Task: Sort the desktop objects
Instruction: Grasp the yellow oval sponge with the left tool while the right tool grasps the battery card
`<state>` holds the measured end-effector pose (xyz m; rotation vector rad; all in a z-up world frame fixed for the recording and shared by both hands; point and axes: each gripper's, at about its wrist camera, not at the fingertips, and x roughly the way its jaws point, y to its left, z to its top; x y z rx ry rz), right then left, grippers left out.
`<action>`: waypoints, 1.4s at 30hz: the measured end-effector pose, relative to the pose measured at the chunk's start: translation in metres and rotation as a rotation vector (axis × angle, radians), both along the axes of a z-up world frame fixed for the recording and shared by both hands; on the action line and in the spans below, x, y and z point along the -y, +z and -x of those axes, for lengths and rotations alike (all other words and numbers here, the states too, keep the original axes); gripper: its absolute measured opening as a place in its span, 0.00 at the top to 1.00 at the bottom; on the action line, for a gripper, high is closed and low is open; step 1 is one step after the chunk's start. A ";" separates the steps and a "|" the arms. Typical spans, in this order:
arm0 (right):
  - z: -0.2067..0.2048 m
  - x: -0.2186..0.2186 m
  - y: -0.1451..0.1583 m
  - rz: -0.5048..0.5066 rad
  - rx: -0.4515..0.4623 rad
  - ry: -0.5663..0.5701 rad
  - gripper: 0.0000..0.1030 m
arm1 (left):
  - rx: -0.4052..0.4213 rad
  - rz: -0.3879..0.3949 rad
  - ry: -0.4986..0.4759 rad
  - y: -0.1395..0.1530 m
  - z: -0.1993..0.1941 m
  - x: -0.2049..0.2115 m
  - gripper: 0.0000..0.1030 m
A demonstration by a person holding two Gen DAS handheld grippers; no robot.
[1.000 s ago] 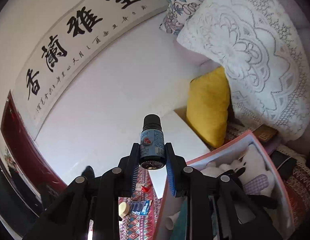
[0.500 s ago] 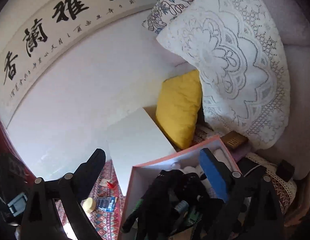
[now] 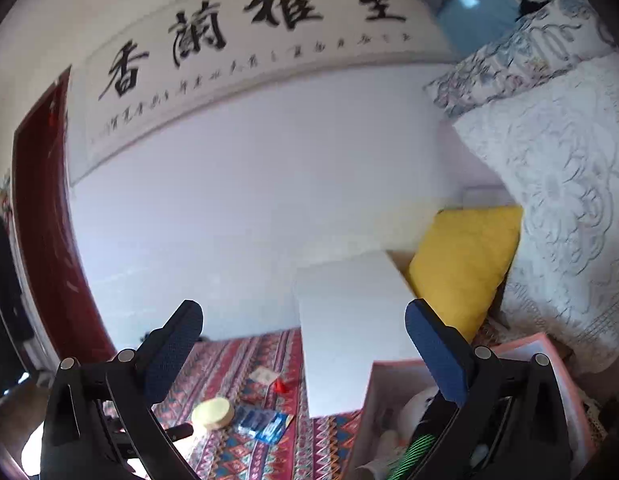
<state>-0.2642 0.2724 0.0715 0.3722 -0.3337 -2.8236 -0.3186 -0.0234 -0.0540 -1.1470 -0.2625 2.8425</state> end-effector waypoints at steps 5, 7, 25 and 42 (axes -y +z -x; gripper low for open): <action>0.075 0.062 -0.092 0.161 0.389 0.179 0.00 | 0.059 0.153 0.008 -0.047 0.015 0.049 0.01; 0.097 0.077 -0.129 0.253 0.517 0.215 0.00 | 0.086 0.193 -0.010 -0.063 0.025 0.061 0.01; 0.225 0.107 -0.281 0.625 0.884 0.159 0.00 | 0.089 0.333 -0.190 -0.110 0.125 0.036 0.01; 0.251 0.158 -0.265 0.461 0.716 0.210 0.01 | 0.114 0.157 -0.235 -0.139 0.159 0.041 0.01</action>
